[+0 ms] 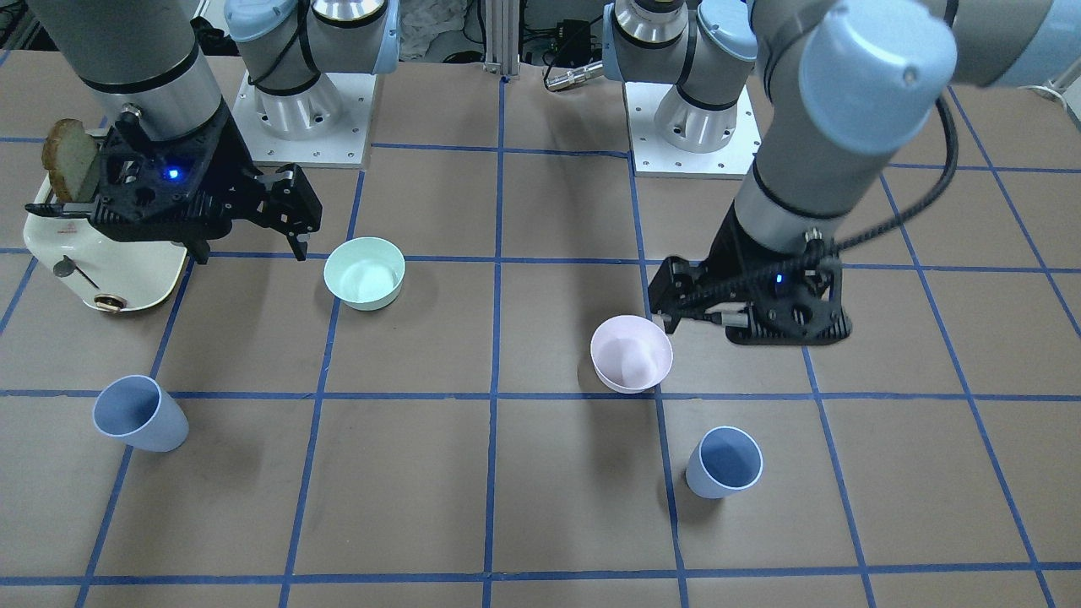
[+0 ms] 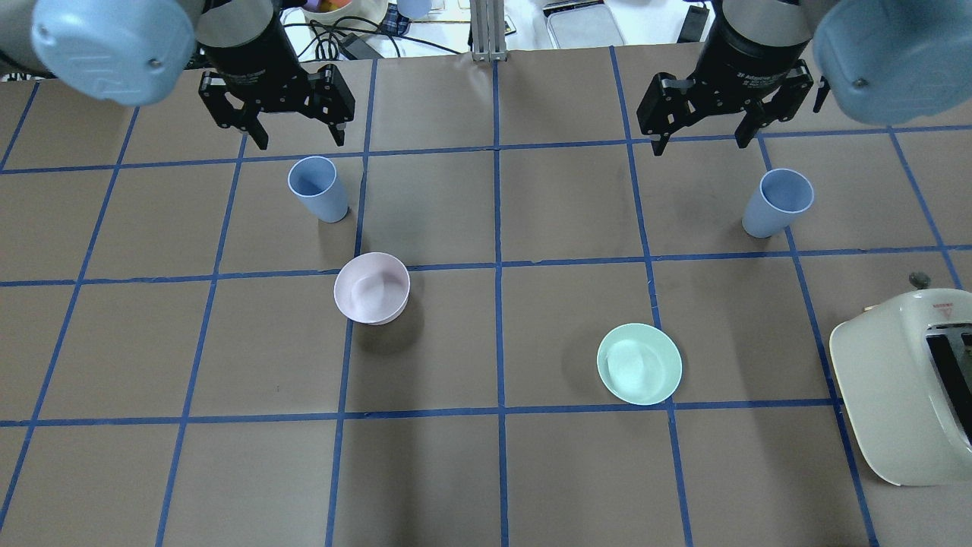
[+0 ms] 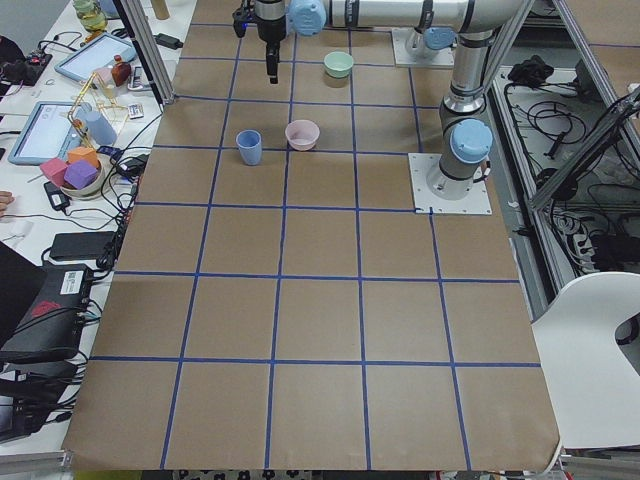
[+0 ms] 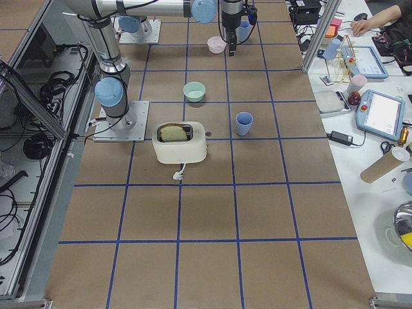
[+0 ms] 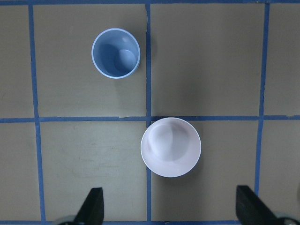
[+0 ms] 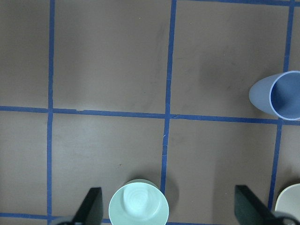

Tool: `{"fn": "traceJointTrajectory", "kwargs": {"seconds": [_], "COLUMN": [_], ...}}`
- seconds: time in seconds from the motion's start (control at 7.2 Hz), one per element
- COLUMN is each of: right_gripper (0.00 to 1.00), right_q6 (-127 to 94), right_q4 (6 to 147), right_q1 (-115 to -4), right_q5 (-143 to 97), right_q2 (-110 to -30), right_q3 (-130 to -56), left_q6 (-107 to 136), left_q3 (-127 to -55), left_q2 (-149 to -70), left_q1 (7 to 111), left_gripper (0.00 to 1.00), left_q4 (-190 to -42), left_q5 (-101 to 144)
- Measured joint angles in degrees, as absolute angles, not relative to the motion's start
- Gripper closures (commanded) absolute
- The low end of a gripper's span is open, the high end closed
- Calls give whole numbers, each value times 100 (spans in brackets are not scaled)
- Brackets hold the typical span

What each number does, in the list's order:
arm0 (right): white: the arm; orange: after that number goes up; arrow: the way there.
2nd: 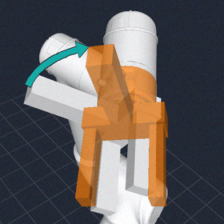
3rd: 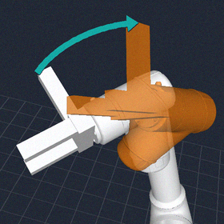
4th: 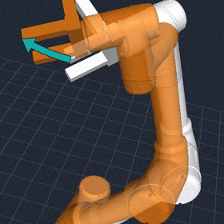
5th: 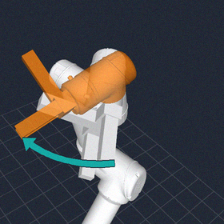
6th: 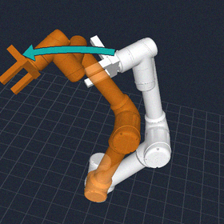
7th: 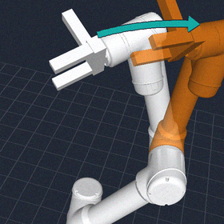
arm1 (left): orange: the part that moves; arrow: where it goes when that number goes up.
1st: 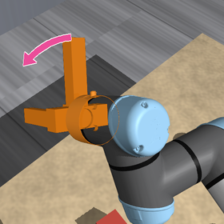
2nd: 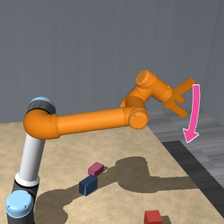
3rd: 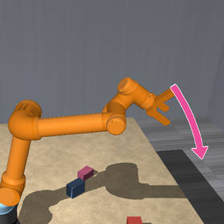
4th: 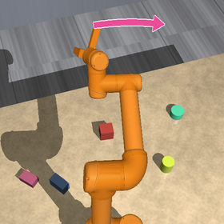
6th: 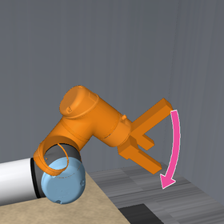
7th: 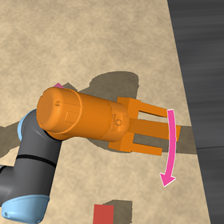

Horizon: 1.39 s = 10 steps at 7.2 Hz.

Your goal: Stack blue cups with both arms

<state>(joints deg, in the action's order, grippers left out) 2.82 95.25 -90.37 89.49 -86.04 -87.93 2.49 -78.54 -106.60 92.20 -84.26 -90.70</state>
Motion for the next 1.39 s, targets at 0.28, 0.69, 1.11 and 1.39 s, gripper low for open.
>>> {"fn": "traceJointTrajectory", "kwargs": {"seconds": [0.28, 0.69, 1.11, 1.39], "right_gripper": [0, 0, 1, 21], "right_q6": [750, 2027, 2510, 2382], "right_q4": [9587, 10149, 10674, 10715], "right_q1": [-8440, -7289, -6699, -6604], "right_q5": [8941, 8916, 8896, 8880], "right_q2": [-8336, -7593, -6745, -6551], "right_q3": [-8833, -8888, -8901, -8913], "left_q6": [132, 45, 37, 41], "left_q3": [-7323, -7191, -7194, -7182], "left_q2": [-11714, -12446, -12666, -12714], "left_q1": [9155, 9106, 9081, 9079], "left_gripper": [0, 38, 100, 100], "left_q4": [-8110, -8162, -8257, -8247], "left_q5": [-9086, -9114, -9137, -9219]}}
